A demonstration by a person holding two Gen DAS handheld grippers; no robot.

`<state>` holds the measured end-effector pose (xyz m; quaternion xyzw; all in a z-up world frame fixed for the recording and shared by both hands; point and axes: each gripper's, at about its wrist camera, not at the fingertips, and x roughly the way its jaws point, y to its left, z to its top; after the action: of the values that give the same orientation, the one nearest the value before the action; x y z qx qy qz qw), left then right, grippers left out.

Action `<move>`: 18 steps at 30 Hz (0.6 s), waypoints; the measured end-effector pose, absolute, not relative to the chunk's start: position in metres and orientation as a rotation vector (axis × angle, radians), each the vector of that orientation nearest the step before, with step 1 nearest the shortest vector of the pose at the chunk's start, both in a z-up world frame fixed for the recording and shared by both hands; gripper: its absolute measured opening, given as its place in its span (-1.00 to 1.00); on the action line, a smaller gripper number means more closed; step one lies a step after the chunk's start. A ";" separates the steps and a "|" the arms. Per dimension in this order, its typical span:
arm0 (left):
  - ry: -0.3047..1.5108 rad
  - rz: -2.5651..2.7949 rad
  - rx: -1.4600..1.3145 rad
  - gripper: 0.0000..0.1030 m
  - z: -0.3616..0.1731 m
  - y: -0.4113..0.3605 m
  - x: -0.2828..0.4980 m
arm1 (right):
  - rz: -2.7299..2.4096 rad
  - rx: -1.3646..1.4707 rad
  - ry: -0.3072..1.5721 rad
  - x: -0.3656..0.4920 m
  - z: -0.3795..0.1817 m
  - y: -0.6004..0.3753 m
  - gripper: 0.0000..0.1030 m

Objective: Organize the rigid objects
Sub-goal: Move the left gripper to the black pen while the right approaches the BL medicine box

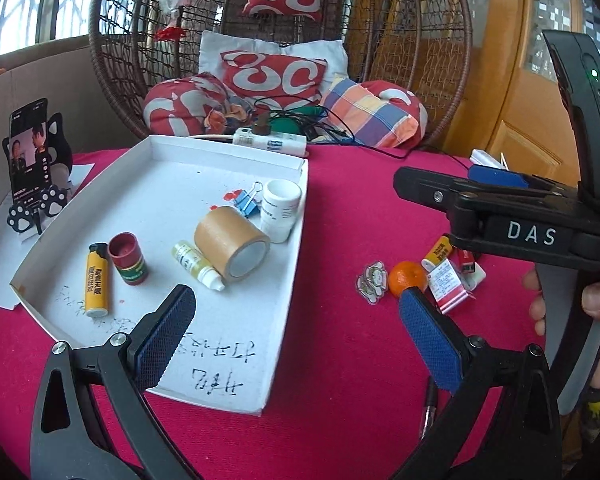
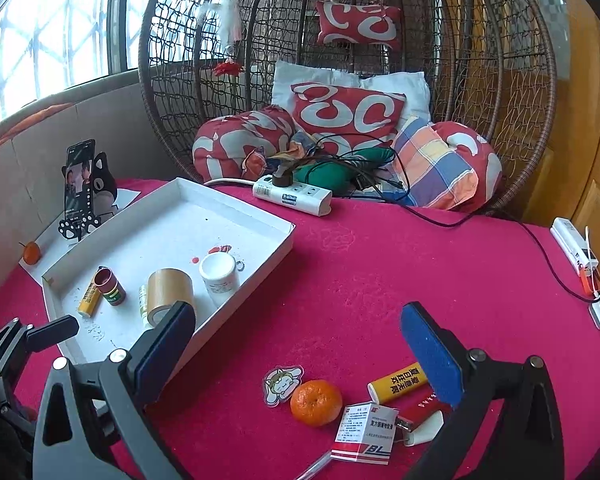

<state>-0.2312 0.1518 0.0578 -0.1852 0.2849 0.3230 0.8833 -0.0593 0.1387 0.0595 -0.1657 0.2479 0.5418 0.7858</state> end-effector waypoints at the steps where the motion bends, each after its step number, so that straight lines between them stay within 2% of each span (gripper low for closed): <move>1: 0.601 0.656 -0.384 1.00 0.056 0.149 -0.228 | 1.167 -0.355 0.535 -0.059 0.059 0.138 1.00; 11: 0.746 0.442 -0.326 1.00 0.025 0.115 -0.189 | 1.073 -0.244 0.543 -0.003 0.062 0.099 1.00; 18: 0.825 0.308 -0.291 0.99 0.008 0.095 -0.162 | 1.017 -0.184 0.622 0.039 0.023 0.043 0.99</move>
<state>-0.1621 0.0953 0.0084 -0.1405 0.3977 0.1484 0.8945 0.0392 0.0430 0.0226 -0.0864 0.2927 0.4781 0.8236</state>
